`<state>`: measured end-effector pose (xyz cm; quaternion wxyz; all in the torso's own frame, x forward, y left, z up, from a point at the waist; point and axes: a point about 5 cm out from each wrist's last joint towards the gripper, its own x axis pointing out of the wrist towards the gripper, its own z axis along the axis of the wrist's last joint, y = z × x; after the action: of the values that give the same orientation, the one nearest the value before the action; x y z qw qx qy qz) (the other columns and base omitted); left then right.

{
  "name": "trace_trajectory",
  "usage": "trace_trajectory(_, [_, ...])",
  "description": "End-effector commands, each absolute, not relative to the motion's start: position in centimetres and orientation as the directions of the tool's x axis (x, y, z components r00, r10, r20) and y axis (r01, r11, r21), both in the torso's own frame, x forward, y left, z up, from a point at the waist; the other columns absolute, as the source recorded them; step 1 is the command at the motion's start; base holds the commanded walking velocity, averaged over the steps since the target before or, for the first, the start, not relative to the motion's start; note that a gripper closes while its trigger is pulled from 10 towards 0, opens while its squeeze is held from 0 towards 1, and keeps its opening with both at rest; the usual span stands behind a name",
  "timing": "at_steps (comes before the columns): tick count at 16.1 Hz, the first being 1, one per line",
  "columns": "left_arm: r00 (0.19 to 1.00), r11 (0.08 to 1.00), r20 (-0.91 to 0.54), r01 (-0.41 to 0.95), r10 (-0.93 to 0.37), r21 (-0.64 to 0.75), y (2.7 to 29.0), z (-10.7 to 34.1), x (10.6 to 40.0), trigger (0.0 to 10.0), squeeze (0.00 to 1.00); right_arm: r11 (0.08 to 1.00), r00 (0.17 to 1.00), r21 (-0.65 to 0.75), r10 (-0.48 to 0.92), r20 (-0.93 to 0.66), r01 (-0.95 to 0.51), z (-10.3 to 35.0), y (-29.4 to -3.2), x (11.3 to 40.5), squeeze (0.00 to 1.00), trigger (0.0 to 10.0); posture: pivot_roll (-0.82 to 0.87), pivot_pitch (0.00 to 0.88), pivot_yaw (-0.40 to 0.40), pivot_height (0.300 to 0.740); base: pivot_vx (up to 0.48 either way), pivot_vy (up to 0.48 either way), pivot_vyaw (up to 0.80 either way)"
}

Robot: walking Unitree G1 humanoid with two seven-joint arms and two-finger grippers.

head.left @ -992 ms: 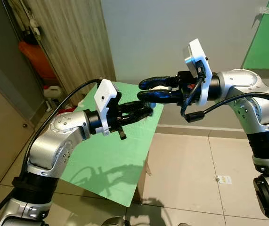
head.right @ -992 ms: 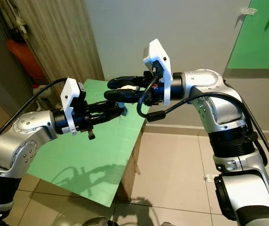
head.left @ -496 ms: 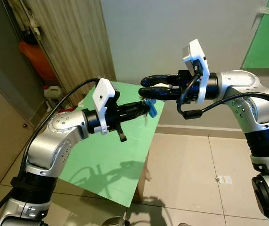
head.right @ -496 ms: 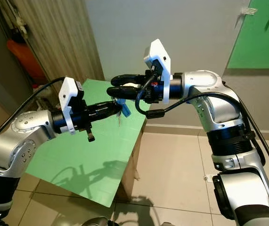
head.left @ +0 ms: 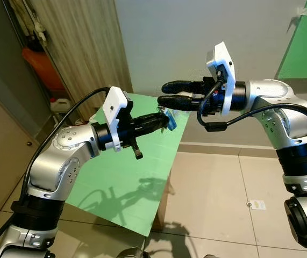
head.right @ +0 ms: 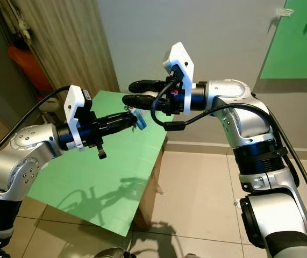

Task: Hang keys on a hook

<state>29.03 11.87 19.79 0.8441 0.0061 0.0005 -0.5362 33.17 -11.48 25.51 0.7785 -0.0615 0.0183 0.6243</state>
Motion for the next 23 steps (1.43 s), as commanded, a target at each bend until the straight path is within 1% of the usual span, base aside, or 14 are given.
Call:
trace_trajectory(1, [0.424,0.424,0.003,0.906,-0.906,0.022,12.2,20.4,29.2,0.0,0.0,0.21,0.22,-0.122,0.972,-0.077,-0.97,26.7,-11.2,33.1,1.0,10.0,-0.1,0.028,0.154,0.74,0.0,0.0,0.0])
trace_trajectory(5, [0.421,0.421,0.001,0.907,-0.907,0.023,12.2,20.5,29.2,0.0,0.0,0.23,0.239,-0.123,0.969,-0.065,-0.965,26.7,-11.3,33.2,1.0,10.0,-0.1,0.031,0.159,0.74,0.0,0.0,0.0])
trace_trajectory(7, [0.426,0.426,-0.01,0.904,-0.905,0.027,12.2,20.4,29.2,0.0,0.0,0.292,0.298,-0.131,0.954,-0.032,-0.948,26.8,-11.4,33.8,1.0,10.0,-0.1,0.037,0.168,0.74,0.0,0.0,0.0])
trace_trajectory(8, [0.433,0.433,-0.016,0.901,-0.901,0.03,12.2,20.3,29.3,0.0,0.0,0.348,0.352,-0.144,0.936,-0.008,-0.927,27.0,-11.5,34.2,1.0,10.0,-0.1,0.038,0.168,0.74,0.0,0.0,0.0])
trace_trajectory(9, [0.443,0.443,-0.02,0.896,-0.896,0.033,12.3,20.2,29.3,0.0,0.0,0.428,0.43,-0.156,0.902,0.017,-0.89,27.1,-11.6,35.0,1.0,10.0,-0.1,0.04,0.171,0.74,0.0,0.0,0.0])
trace_trajectory(11, [0.452,0.451,-0.013,0.892,-0.892,0.028,12.3,20.2,29.4,0.0,0.0,0.494,0.496,-0.159,0.868,0.033,-0.855,27.0,-11.9,35.4,1.0,10.0,-0.1,0.042,0.171,0.74,0.0,0.0,0.0])
trace_trajectory(13, [0.455,0.455,-0.011,0.89,-0.89,0.03,12.4,20.3,29.4,0.0,0.0,0.469,0.475,-0.152,0.88,-0.009,-0.87,26.3,-12.1,35.1,1.0,10.0,-0.1,0.043,0.168,0.74,0.0,0.0,0.0])
trace_trajectory(14, [0.458,0.457,-0.01,0.889,-0.889,0.033,12.5,20.3,29.5,0.0,0.0,0.435,0.447,-0.147,0.892,-0.061,-0.888,25.1,-12.6,34.6,0.0,10.0,-0.1,0.043,0.167,0.74,0.0,0.0,0.0])
trace_trajectory(16, [0.46,0.46,-0.01,0.887,-0.888,0.037,12.7,20.4,29.5,0.0,0.0,0.417,0.432,-0.126,0.893,-0.129,-0.9,23.6,-14.5,34.2,0.0,10.0,-0.1,0.044,0.166,0.74,0.0,0.0,0.0])
trace_trajectory(17, [0.459,0.458,-0.011,0.888,-0.888,0.038,12.8,20.4,29.5,0.0,0.0,0.392,0.406,-0.111,0.899,-0.168,-0.913,23.2,-15.4,33.9,0.0,10.0,-0.1,0.044,0.166,0.74,0.0,0.0,0.0])
trace_trajectory(19, [0.458,0.457,-0.01,0.889,-0.889,0.039,12.9,20.5,29.5,0.0,0.0,0.344,0.358,-0.099,0.909,-0.212,-0.934,22.8,-16.4,33.2,0.0,10.0,-0.1,0.044,0.166,0.74,0.0,0.0,0.0])
trace_trajectory(21, [0.449,0.449,-0.006,0.893,-0.893,0.037,12.9,20.6,29.5,0.0,0.0,0.268,0.274,-0.058,0.938,-0.212,-0.962,22.9,-16.3,32.2,0.0,10.0,-0.11,0.043,0.167,0.74,0.0,0.0,0.0])
trace_trajectory(23, [0.441,0.441,-0.005,0.897,-0.897,0.037,12.7,20.6,29.6,0.0,0.0,0.21,0.214,-0.043,0.957,-0.195,-0.977,23.0,-15.7,31.7,0.0,10.0,-0.11,0.039,0.168,0.74,0.0,0.0,0.0])
